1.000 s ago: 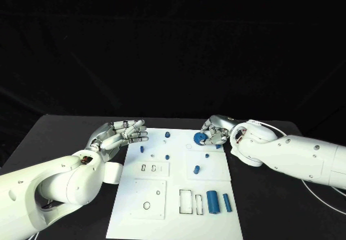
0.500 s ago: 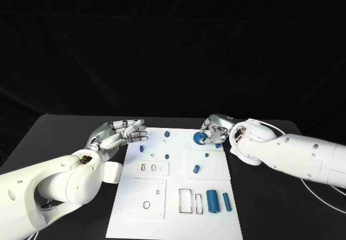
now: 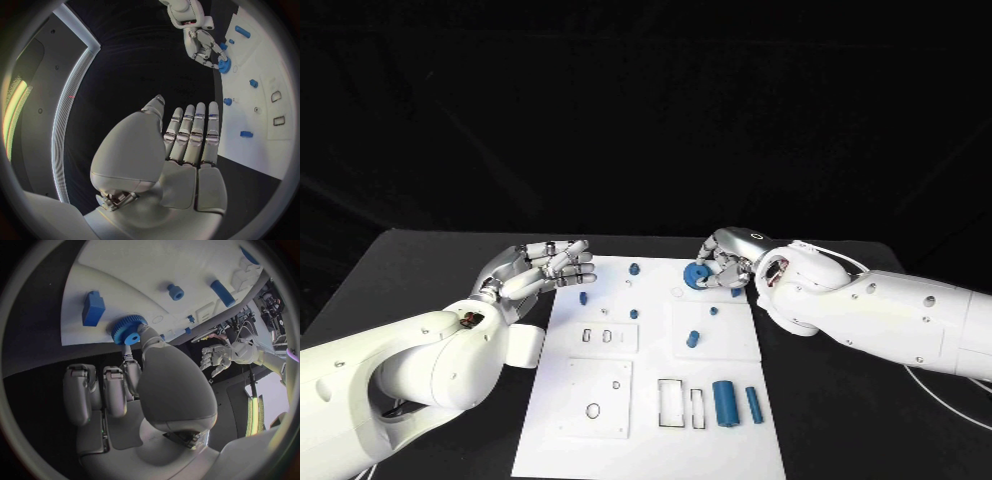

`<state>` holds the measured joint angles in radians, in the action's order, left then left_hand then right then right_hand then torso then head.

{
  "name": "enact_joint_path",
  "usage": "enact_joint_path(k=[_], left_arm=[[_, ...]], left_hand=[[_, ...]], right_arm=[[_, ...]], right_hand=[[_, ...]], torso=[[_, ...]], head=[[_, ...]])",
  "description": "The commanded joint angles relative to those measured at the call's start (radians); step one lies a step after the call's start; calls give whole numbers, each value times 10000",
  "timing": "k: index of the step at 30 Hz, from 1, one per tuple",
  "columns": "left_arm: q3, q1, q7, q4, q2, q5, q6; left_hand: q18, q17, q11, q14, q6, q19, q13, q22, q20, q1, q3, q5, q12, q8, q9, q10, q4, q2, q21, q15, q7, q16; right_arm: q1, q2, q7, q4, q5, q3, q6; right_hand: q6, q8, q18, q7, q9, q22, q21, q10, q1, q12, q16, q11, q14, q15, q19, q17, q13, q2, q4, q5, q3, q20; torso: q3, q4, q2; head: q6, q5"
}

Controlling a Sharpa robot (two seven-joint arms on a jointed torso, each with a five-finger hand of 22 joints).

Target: Assemble the parts on the task board

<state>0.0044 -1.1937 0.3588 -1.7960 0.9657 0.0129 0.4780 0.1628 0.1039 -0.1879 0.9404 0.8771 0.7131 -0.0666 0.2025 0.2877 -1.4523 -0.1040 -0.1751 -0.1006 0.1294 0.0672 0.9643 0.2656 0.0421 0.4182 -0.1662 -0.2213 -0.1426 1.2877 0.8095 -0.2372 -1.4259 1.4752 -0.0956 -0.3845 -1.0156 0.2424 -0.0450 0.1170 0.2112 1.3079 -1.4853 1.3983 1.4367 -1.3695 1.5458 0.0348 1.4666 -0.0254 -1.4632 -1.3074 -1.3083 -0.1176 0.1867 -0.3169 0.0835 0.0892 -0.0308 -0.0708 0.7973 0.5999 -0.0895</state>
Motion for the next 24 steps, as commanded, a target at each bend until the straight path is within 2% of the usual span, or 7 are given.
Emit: enact_joint_path(k=[1,5,12,18,24], left_arm=[[8,-11,15,-1,-19,11,-244],[8,-11,3,7,-23,41,-294],[8,-11,-1,8,-34,55,-310],[8,-11,2,7,-42,58,-306],[8,-11,3,8,-54,58,-305]], left_hand=[[53,-12,-74,-87,65,-99,6,-13,2,-61,29,55,55,-52,-12,-13,-24,-10,-15,12,-169,53],[53,-13,-75,-88,63,-102,7,-12,2,-66,26,59,63,-58,-13,-17,-27,-18,-13,11,-169,59],[53,-13,-75,-88,63,-102,7,-12,2,-66,26,59,63,-58,-13,-17,-27,-18,-13,11,-169,59],[53,-13,-75,-88,63,-102,7,-12,2,-66,26,59,63,-58,-13,-17,-27,-18,-13,11,-169,59],[53,-13,-75,-88,63,-102,7,-12,2,-66,26,59,63,-58,-13,-17,-27,-18,-13,11,-169,59]], right_arm=[[-2,25,-51,-285,750,5,-932],[32,15,-80,-699,1014,11,-1211],[72,-417,-213,-1067,1359,11,-1310],[79,-1032,-369,-935,1512,4,-1255],[64,-1671,-401,-529,1528,-37,-1098]], right_hand=[[-68,55,168,-24,101,1647,-70,89,-80,-69,48,3,935,-52,-304,-2148,-383,69,76,90,2,-76],[-70,54,173,-35,113,1669,-85,96,-98,-85,50,-8,936,-62,-320,-2151,-402,68,102,-40,52,-87],[-66,41,180,-44,134,1700,-102,98,-123,-101,49,-20,934,-77,-340,-2147,-427,25,144,-341,160,-105],[-44,15,188,-38,142,1731,-121,87,-144,-96,51,-18,935,-76,-361,-2151,-430,-7,179,-534,241,-109],[-25,-6,190,-32,143,1739,-125,86,-148,-99,55,-13,937,-74,-366,-2160,-437,-7,196,-618,296,-109]], torso=[[9,1,0],[-11,0,-10],[-7,-11,3],[-22,-15,2],[-7,-33,20]], head=[[-14,21],[-36,15],[-43,71],[-55,77],[-47,96]])
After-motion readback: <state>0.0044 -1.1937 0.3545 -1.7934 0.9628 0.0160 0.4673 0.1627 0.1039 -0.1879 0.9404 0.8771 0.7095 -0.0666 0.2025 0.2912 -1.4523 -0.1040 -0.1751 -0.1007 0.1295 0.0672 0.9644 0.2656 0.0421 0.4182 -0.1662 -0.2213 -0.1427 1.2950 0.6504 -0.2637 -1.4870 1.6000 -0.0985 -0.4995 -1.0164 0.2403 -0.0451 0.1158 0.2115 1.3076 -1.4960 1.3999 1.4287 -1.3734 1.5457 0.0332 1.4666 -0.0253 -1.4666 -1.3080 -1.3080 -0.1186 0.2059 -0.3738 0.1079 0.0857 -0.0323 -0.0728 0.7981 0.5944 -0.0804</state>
